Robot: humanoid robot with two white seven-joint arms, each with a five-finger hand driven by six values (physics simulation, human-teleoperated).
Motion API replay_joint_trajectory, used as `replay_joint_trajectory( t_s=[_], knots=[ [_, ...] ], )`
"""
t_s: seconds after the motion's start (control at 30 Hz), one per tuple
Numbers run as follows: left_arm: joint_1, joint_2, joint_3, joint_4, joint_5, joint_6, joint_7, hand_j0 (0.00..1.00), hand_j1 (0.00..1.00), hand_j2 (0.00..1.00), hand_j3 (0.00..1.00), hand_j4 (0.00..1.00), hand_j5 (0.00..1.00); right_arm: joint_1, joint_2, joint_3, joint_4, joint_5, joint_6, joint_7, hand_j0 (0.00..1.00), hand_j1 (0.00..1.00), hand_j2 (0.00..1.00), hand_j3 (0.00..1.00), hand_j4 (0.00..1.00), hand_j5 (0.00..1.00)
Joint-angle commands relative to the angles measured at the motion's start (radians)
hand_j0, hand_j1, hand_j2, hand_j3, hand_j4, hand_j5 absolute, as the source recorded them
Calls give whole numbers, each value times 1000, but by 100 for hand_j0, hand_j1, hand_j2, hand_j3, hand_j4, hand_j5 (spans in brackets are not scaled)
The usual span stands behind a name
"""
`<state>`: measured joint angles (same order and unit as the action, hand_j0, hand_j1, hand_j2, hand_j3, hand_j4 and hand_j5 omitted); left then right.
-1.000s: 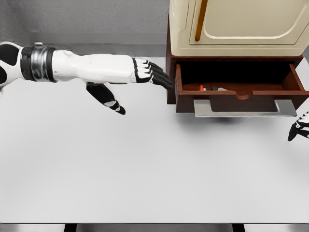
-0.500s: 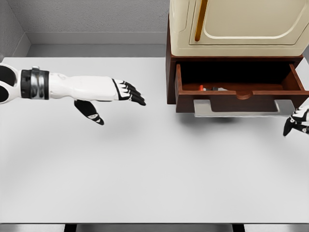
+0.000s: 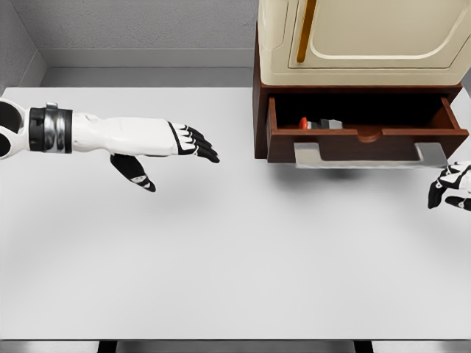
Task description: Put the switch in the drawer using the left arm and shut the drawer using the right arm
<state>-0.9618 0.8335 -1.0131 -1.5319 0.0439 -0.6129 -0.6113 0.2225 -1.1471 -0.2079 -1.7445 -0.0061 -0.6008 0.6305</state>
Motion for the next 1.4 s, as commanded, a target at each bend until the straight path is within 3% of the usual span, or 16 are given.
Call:
replay_joint_trajectory(
  t_s=[0.0,0.07,0.17,0.5,0.63,0.67,0.7,0.73,0.87,1.17,1.27,1.37],
  knots=[
    [0,-1,-1,1,7,2,0,100,100,100,100,100,100,-3,1,16,-12,-75,-10,-20,47,47,47,47,47,47],
    [0,-1,-1,1,7,2,0,100,100,100,100,100,100,-54,1,87,-13,-74,-10,-20,47,47,47,47,47,47],
    [0,-1,-1,1,7,2,0,100,100,100,100,100,100,-80,1,101,-10,-74,-10,-20,49,49,49,49,49,49],
    [2,-1,-1,1,7,2,0,100,100,100,100,100,100,-104,12,87,171,-97,-10,-20,53,53,53,53,53,53],
    [2,-1,-2,3,7,2,0,100,100,100,100,100,100,-80,14,94,157,-91,-10,-20,53,53,53,53,53,53],
    [2,-1,-1,3,7,2,0,100,100,100,100,100,100,-71,14,97,113,-87,-10,-20,53,53,53,53,53,53],
    [2,-1,-2,3,7,2,0,100,100,100,100,100,100,-60,12,99,19,-49,-10,-20,50,50,50,50,50,50],
    [2,-1,-1,3,7,2,0,100,100,100,100,100,100,-58,9,99,-15,-40,-10,-20,49,49,49,49,49,49],
    [2,-1,-1,3,7,2,0,100,100,100,100,100,100,-68,0,128,-15,-38,-10,-20,45,45,45,45,45,45],
    [2,-1,-1,6,7,2,0,100,100,100,100,100,100,-161,9,146,-12,-48,-10,-20,45,45,45,45,45,45],
    [2,-1,-1,7,7,2,0,100,100,100,100,100,100,-216,12,216,-4,-48,-10,-20,45,45,45,45,45,45],
    [2,-1,-1,7,7,2,0,100,100,100,100,100,100,-229,18,248,20,-43,-10,-20,45,45,45,45,45,45]
  ],
)
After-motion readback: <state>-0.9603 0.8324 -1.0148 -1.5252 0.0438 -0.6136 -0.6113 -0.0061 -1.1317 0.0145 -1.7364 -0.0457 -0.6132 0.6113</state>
